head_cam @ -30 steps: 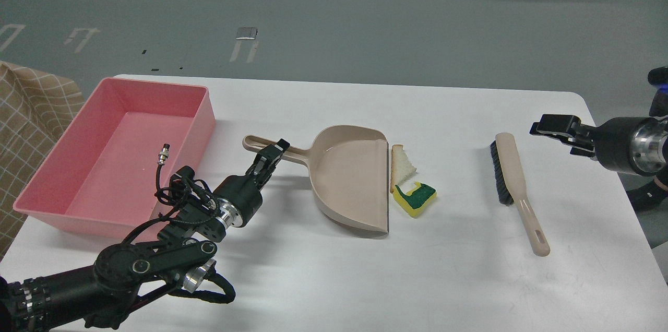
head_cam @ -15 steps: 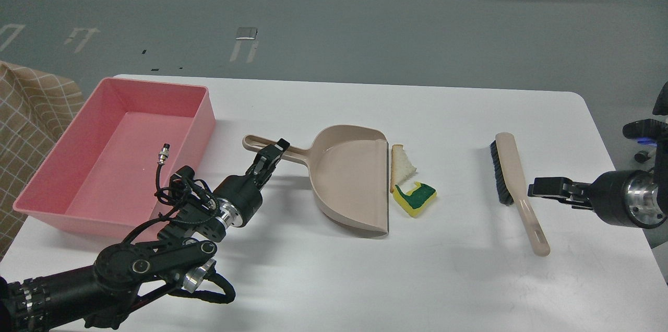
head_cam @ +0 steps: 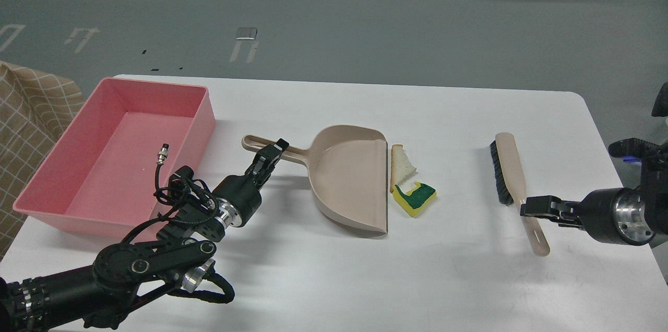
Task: Sweep and dump garbage into bin
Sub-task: 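Grasp the wooden brush handle with the right gripper and lift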
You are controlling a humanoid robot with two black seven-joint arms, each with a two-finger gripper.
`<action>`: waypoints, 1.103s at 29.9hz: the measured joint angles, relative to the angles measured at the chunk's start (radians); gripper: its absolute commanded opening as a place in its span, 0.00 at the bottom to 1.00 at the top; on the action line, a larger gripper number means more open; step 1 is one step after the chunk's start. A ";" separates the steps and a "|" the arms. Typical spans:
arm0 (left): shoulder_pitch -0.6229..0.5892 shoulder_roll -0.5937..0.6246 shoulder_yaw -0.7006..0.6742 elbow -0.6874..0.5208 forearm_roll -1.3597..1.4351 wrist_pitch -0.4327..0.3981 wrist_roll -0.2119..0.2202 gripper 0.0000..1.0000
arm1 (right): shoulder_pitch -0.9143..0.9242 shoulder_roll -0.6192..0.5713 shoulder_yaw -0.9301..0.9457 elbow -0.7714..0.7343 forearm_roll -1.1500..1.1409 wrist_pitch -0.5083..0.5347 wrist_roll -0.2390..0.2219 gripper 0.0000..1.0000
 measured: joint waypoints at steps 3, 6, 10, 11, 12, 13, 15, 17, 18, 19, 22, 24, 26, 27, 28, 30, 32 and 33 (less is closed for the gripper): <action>0.000 0.000 0.000 0.000 0.000 0.000 0.000 0.00 | -0.002 0.000 0.000 0.000 0.000 0.000 -0.001 0.70; 0.000 -0.001 0.000 0.000 0.000 0.000 0.000 0.00 | -0.002 0.003 0.000 0.000 0.000 0.000 -0.001 0.69; 0.000 -0.002 0.000 0.000 0.000 0.000 -0.001 0.00 | 0.003 0.012 0.000 0.000 0.000 0.000 -0.001 0.69; 0.000 -0.002 0.000 0.000 0.000 0.000 -0.001 0.00 | 0.006 0.015 0.001 0.000 0.000 0.000 -0.001 0.69; 0.000 -0.002 0.000 0.000 0.000 0.000 -0.001 0.00 | 0.007 0.016 0.002 0.000 0.000 0.000 -0.001 0.69; 0.000 -0.001 0.000 0.000 0.000 0.000 -0.001 0.00 | 0.009 0.019 0.002 0.001 0.000 0.000 -0.001 0.69; 0.000 -0.001 0.000 0.000 0.000 0.000 -0.001 0.00 | 0.009 0.024 0.002 0.001 0.000 0.000 -0.001 0.69; 0.000 0.000 0.000 0.000 0.000 0.000 -0.001 0.00 | 0.008 0.034 0.002 0.001 0.000 0.000 -0.001 0.67; 0.000 0.000 0.000 0.000 0.000 0.000 -0.001 0.00 | 0.005 0.037 0.002 0.002 0.000 0.000 -0.002 0.67; 0.000 0.000 0.000 0.000 0.000 0.000 -0.001 0.00 | 0.003 0.040 0.002 0.002 0.000 0.000 -0.003 0.67; 0.000 0.000 0.000 0.000 0.000 0.000 -0.001 0.00 | 0.001 0.044 0.002 0.002 0.000 0.000 -0.011 0.65; 0.000 0.000 0.000 0.000 0.000 0.000 -0.001 0.00 | 0.001 0.044 0.001 0.002 0.000 0.000 -0.015 0.60; 0.000 0.000 0.000 0.000 0.000 0.000 -0.001 0.00 | 0.001 0.044 0.000 0.002 0.000 0.000 -0.016 0.59; 0.000 0.000 0.000 0.000 0.000 0.000 -0.001 0.00 | 0.002 0.044 0.000 0.002 0.000 0.000 -0.016 0.56; 0.000 0.000 0.000 0.000 0.000 0.000 -0.001 0.00 | 0.004 0.044 0.000 0.002 0.000 0.000 -0.016 0.54; 0.000 -0.001 0.000 0.000 0.000 0.000 -0.002 0.00 | 0.005 0.044 0.000 0.002 0.000 0.000 -0.016 0.51; 0.000 0.000 0.000 0.000 0.000 0.000 -0.002 0.00 | 0.005 0.044 0.000 0.002 0.000 0.000 -0.017 0.49; 0.000 0.000 0.000 0.000 0.000 0.000 -0.002 0.00 | 0.005 0.044 0.000 0.002 0.000 0.000 -0.017 0.49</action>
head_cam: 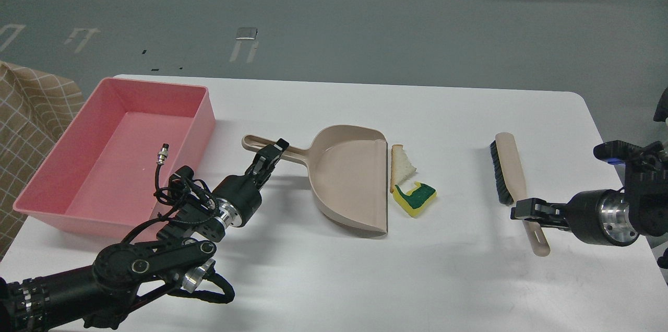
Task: Sweep and dump garbage into bin
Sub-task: 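Grasp the wooden brush handle with the right gripper and lift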
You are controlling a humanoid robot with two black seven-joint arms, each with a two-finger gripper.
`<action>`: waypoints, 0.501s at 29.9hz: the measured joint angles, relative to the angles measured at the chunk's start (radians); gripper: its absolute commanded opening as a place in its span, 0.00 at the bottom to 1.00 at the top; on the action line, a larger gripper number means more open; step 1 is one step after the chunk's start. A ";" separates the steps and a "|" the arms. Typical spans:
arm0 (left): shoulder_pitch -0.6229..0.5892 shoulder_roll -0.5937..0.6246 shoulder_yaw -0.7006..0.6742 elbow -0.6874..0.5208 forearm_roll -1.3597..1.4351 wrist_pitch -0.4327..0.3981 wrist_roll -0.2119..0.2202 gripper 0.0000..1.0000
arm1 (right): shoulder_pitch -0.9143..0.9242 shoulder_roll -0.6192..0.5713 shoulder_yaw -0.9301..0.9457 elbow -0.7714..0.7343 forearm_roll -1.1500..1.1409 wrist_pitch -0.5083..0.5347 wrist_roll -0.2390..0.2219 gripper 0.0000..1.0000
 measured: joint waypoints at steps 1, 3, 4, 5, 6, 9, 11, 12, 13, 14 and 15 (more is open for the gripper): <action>0.000 0.000 0.000 0.000 0.000 0.000 0.000 0.00 | 0.000 0.000 0.000 0.000 0.000 0.000 -0.002 0.49; 0.000 0.000 0.000 0.000 0.000 0.000 0.000 0.00 | -0.002 0.001 0.000 0.000 0.000 0.000 -0.009 0.49; 0.001 0.000 0.000 0.000 0.000 0.000 0.000 0.00 | -0.003 0.001 0.000 0.000 0.000 0.000 -0.013 0.49; 0.001 0.000 0.000 0.000 0.000 0.000 0.000 0.00 | -0.004 0.001 0.000 0.000 0.000 0.000 -0.015 0.49; 0.001 0.000 0.000 0.000 0.000 0.000 0.000 0.00 | -0.005 0.001 0.000 0.000 0.000 0.000 -0.017 0.49; 0.001 -0.001 0.000 0.000 0.000 0.000 0.000 0.00 | -0.006 0.002 0.000 0.000 0.001 0.000 -0.020 0.48; 0.001 -0.001 0.000 0.000 0.000 0.000 0.000 0.00 | -0.007 0.002 -0.001 0.000 0.001 0.000 -0.020 0.43; 0.001 -0.001 0.000 0.000 0.000 0.000 0.000 0.00 | -0.007 0.002 -0.001 0.000 0.001 0.000 -0.020 0.42; 0.001 -0.001 0.000 0.000 0.000 0.000 0.000 0.00 | -0.006 0.002 -0.001 0.000 0.001 0.000 -0.020 0.42; 0.001 -0.001 0.000 0.000 0.000 0.000 0.000 0.00 | -0.006 0.002 -0.001 0.000 0.001 0.000 -0.020 0.41; 0.001 -0.001 0.000 0.000 0.000 0.000 0.000 0.00 | -0.006 0.002 -0.001 0.000 0.001 0.000 -0.020 0.41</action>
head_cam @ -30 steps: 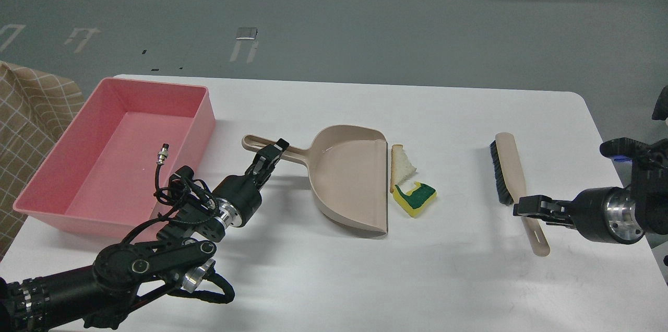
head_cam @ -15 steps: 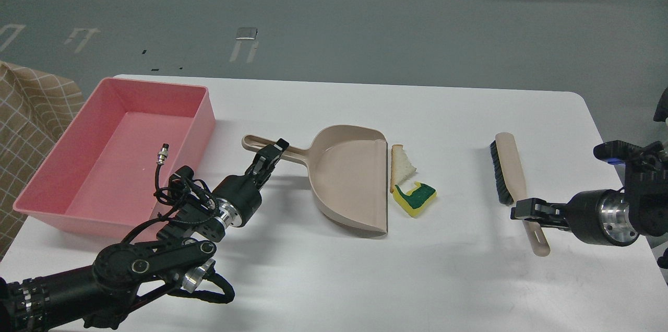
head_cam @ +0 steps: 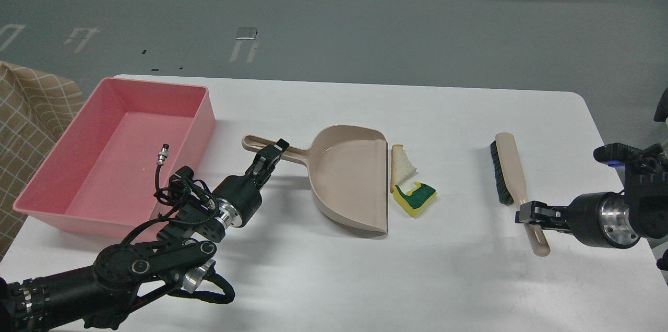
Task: Sweep and dump garbage into bin
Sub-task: 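Grasp the wooden brush handle with the right gripper and lift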
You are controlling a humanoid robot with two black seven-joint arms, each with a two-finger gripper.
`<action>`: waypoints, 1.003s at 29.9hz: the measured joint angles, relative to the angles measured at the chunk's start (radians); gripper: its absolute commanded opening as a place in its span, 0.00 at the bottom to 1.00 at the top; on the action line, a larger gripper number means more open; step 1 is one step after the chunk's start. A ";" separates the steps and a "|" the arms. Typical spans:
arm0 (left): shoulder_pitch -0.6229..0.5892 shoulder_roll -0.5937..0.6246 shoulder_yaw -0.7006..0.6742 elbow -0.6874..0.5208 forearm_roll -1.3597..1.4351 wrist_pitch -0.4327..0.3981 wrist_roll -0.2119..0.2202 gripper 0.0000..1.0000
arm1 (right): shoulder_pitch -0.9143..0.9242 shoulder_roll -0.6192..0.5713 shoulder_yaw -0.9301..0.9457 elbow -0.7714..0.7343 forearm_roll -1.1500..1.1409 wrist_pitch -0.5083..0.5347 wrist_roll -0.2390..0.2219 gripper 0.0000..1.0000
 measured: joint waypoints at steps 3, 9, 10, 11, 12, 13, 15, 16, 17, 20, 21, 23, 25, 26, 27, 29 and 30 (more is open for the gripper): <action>-0.001 0.000 0.000 0.000 0.000 0.000 0.000 0.00 | 0.000 0.000 0.000 0.000 0.000 0.000 0.000 0.39; -0.004 0.000 0.000 0.002 0.000 0.000 0.000 0.00 | -0.001 0.000 -0.001 -0.001 0.001 0.000 0.000 0.24; -0.004 0.000 0.000 0.002 0.000 0.000 0.000 0.00 | -0.001 0.000 -0.001 -0.001 0.002 0.000 0.000 0.24; -0.004 0.000 0.000 0.002 0.000 0.000 0.000 0.00 | -0.001 0.000 -0.001 -0.001 0.002 0.000 0.000 0.24; -0.003 0.000 0.000 0.003 0.000 0.000 0.000 0.00 | 0.000 0.001 -0.001 -0.002 0.002 0.000 0.000 0.23; -0.003 0.000 0.000 0.003 0.000 0.000 0.000 0.00 | 0.000 0.001 -0.001 -0.002 0.002 0.000 -0.001 0.23; -0.002 0.000 0.000 0.003 0.000 0.000 0.000 0.00 | 0.001 0.005 -0.001 -0.002 0.001 0.000 -0.001 0.17; -0.001 0.000 0.000 0.003 0.000 0.000 0.000 0.00 | 0.002 0.008 -0.001 -0.002 0.001 0.000 -0.001 0.17; -0.001 0.000 0.000 0.003 0.000 0.000 0.000 0.00 | 0.002 0.010 -0.001 -0.002 0.001 0.000 -0.002 0.15; -0.001 0.000 0.000 0.003 0.000 0.000 0.000 0.00 | 0.004 0.014 -0.001 -0.003 0.000 0.000 -0.002 0.03; -0.001 -0.001 0.000 0.003 0.000 0.000 0.000 0.00 | 0.004 0.015 -0.001 -0.003 0.000 0.000 -0.002 0.00; -0.001 -0.002 0.000 0.003 0.000 0.000 0.000 0.00 | 0.006 0.015 0.001 -0.002 0.000 0.000 -0.002 0.00; -0.001 -0.003 0.000 0.003 0.000 0.000 0.000 0.00 | 0.008 0.017 0.003 -0.002 0.001 0.000 -0.002 0.00; -0.001 -0.003 0.000 0.003 0.000 0.000 0.000 0.00 | 0.009 0.017 0.005 -0.001 0.001 0.000 -0.002 0.00; -0.001 -0.003 0.000 0.003 0.000 0.000 0.000 0.00 | 0.010 0.017 0.007 -0.001 0.001 0.000 -0.002 0.00; -0.001 -0.002 0.000 0.003 0.000 0.000 0.000 0.00 | 0.013 0.024 0.010 0.000 0.002 0.000 -0.002 0.00; -0.001 -0.002 0.000 0.003 0.000 0.000 0.000 0.00 | 0.014 0.027 0.010 0.002 0.002 0.000 -0.002 0.00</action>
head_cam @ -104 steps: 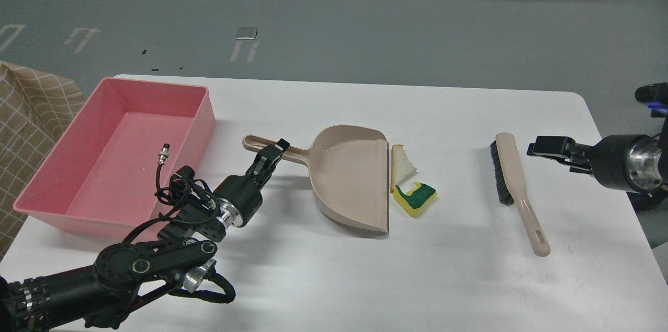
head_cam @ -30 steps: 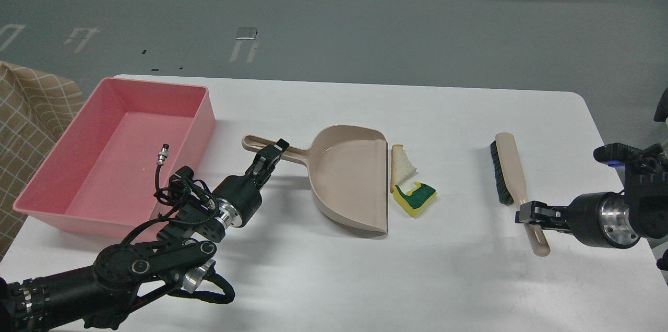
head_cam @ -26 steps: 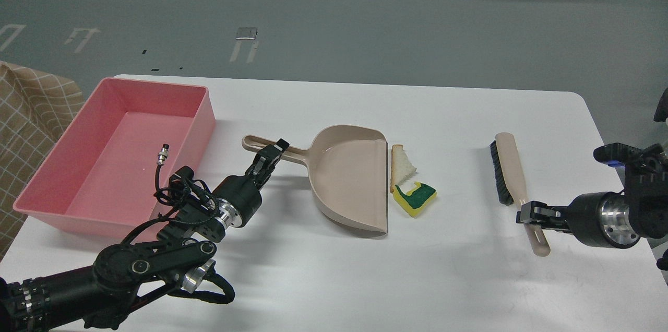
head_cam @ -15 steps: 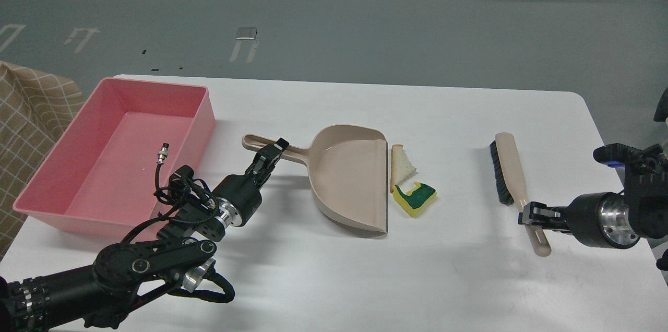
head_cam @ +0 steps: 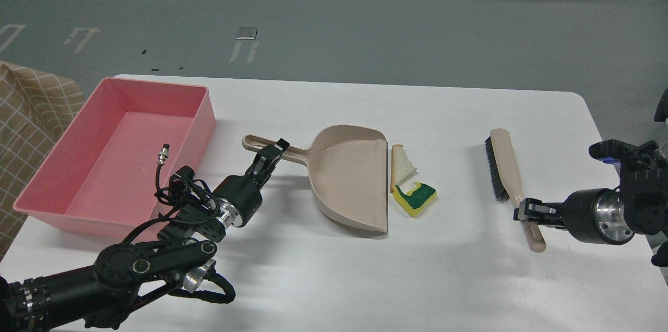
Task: Sweep and dump garbage into bin
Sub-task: 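Grasp the wooden brush handle with the right gripper and lift, then sweep the brush across the sponge into the dustpan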
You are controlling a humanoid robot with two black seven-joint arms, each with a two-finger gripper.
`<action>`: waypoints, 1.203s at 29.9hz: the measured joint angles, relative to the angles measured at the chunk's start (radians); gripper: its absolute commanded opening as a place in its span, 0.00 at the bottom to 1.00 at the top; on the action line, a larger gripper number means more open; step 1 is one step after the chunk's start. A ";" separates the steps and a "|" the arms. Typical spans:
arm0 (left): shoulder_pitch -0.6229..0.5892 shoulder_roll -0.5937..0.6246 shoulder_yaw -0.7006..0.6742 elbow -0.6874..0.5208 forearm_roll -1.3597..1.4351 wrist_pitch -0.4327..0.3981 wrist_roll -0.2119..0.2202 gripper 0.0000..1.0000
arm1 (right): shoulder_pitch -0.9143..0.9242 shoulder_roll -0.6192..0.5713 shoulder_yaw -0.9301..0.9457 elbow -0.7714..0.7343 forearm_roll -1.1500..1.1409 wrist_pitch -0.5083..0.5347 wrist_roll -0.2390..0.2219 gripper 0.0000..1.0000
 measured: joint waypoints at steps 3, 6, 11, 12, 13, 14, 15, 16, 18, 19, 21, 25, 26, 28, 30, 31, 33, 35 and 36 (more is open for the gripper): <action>0.001 0.001 0.000 0.000 0.000 0.000 0.000 0.00 | 0.002 0.006 0.002 0.013 0.001 0.000 0.000 0.00; 0.001 0.002 0.000 0.000 0.000 0.000 0.000 0.00 | 0.004 0.005 0.005 0.041 0.003 0.000 0.000 0.00; 0.001 0.003 0.000 0.000 0.000 0.000 0.000 0.00 | 0.002 -0.001 0.007 0.081 0.010 0.000 0.000 0.00; 0.001 0.003 0.000 0.000 0.000 0.000 0.000 0.00 | -0.001 -0.001 0.007 0.086 0.011 0.000 0.000 0.00; 0.001 0.003 0.000 0.000 0.000 0.000 0.000 0.00 | -0.002 -0.002 0.007 0.089 0.011 0.000 0.000 0.00; 0.002 0.003 0.000 0.000 0.000 0.000 0.000 0.00 | -0.003 -0.002 0.007 0.091 0.011 0.000 0.000 0.00; 0.002 0.003 0.000 0.000 0.000 0.000 0.000 0.00 | -0.005 -0.003 0.008 0.092 0.012 0.000 0.000 0.00; 0.002 0.004 0.000 0.000 0.000 0.000 0.000 0.00 | -0.006 -0.003 0.009 0.092 0.013 0.000 0.000 0.00; 0.002 0.004 0.000 0.000 0.000 0.000 0.000 0.00 | -0.010 -0.004 0.010 0.092 0.015 0.000 0.000 0.00; 0.002 0.004 0.000 0.000 0.000 0.000 0.000 0.00 | -0.011 -0.004 0.010 0.093 0.017 0.000 0.000 0.00; 0.002 0.004 0.000 0.000 0.000 0.000 0.000 0.00 | -0.011 -0.001 0.011 0.093 0.019 0.000 0.000 0.00; 0.002 0.002 0.000 0.000 0.000 0.000 0.000 0.00 | -0.011 0.013 0.011 0.093 0.021 0.000 0.000 0.00; 0.002 0.002 0.000 0.000 0.000 0.000 0.000 0.00 | -0.011 0.017 0.011 0.093 0.021 0.000 0.000 0.00; 0.002 0.002 0.000 0.000 0.000 0.000 0.000 0.00 | -0.012 0.027 0.011 0.093 0.021 0.000 0.000 0.00; 0.002 0.002 0.000 0.000 0.000 0.000 0.000 0.00 | -0.012 0.035 0.010 0.092 0.028 0.000 0.000 0.00; 0.003 0.002 0.000 0.000 0.000 0.000 0.000 0.00 | -0.012 0.041 0.008 0.091 0.033 0.000 0.000 0.00; 0.005 0.002 0.000 0.000 0.000 0.000 0.000 0.00 | -0.012 0.056 0.004 0.091 0.040 0.000 0.000 0.00; 0.005 0.003 0.000 0.000 0.000 0.000 0.000 0.00 | -0.012 0.069 0.002 0.091 0.043 0.000 0.000 0.00; 0.005 0.003 0.000 0.000 0.000 0.000 0.000 0.00 | -0.012 0.080 0.001 0.091 0.043 0.000 0.000 0.00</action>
